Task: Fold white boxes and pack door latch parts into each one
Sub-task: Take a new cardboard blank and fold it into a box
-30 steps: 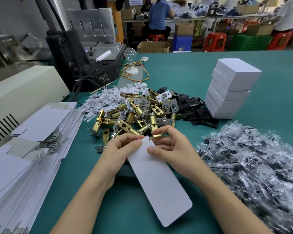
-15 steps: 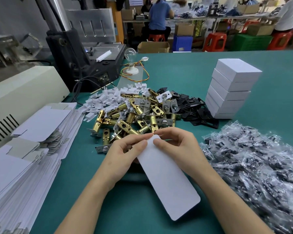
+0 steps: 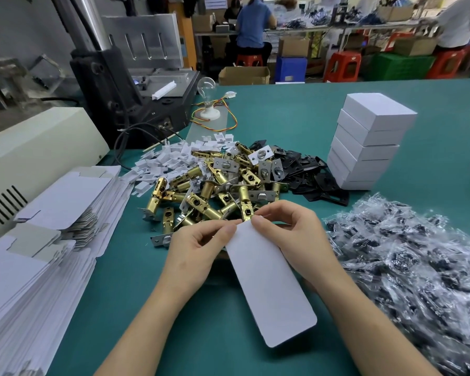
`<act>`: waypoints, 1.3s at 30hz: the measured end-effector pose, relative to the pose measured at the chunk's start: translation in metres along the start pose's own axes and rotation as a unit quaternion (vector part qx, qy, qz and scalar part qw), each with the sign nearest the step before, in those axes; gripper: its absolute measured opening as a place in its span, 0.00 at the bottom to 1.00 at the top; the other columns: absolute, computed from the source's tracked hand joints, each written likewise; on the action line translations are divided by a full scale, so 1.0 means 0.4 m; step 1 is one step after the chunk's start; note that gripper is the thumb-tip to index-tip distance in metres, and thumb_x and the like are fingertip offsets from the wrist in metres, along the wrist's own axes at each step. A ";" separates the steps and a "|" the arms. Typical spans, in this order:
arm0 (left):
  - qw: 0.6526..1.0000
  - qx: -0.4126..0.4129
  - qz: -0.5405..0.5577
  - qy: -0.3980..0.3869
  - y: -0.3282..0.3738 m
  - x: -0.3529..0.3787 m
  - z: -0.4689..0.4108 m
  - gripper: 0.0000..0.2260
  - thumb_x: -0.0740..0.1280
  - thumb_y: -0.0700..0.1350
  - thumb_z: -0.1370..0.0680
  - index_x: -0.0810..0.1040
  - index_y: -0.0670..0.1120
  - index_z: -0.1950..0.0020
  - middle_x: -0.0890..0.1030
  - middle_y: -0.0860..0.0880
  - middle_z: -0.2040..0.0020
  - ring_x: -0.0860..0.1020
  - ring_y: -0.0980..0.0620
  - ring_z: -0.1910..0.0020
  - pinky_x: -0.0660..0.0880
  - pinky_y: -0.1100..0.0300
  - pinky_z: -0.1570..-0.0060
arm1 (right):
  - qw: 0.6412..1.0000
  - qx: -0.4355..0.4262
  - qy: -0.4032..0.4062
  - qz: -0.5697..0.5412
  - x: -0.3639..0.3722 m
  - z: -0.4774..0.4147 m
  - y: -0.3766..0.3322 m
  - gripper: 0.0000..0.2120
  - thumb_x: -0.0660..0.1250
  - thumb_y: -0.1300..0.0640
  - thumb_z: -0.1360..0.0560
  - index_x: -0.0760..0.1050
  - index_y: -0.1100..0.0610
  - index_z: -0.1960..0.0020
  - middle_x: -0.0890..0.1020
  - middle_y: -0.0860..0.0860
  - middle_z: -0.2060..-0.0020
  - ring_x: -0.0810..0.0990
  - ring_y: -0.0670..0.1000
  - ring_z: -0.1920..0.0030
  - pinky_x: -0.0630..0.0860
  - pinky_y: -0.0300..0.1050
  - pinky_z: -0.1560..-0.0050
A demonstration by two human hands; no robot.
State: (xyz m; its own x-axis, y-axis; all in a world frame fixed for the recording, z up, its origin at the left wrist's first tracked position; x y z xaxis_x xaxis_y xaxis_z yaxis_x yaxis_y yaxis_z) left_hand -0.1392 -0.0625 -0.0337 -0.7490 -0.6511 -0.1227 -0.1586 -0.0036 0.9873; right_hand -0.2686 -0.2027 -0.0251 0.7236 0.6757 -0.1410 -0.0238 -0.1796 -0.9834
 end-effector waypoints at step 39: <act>0.992 0.040 -0.050 -0.111 0.000 -0.025 0.001 0.17 0.76 0.56 0.29 0.84 0.59 0.41 0.85 0.44 0.53 0.75 0.44 0.66 0.72 0.57 0.66 | 0.996 -0.079 -0.016 0.039 -0.026 -0.011 -0.031 0.17 0.56 0.47 0.16 0.82 0.49 0.50 0.85 0.46 0.59 0.81 0.45 0.59 0.76 0.42 0.61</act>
State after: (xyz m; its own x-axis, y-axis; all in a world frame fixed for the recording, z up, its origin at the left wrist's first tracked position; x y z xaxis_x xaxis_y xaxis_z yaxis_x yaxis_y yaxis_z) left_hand -0.1322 -0.0556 -0.0323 -0.8490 -0.4673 -0.2469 -0.2827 0.0069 0.9592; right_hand -0.2726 -0.2106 -0.0109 0.7017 0.6772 -0.2214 0.0325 -0.3409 -0.9395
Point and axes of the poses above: each hand's wrist, its own z-axis away from the middle knuckle, its own x-axis out of the palm, y = z × x, the point moved 5 cm from there along -z, towards the middle knuckle
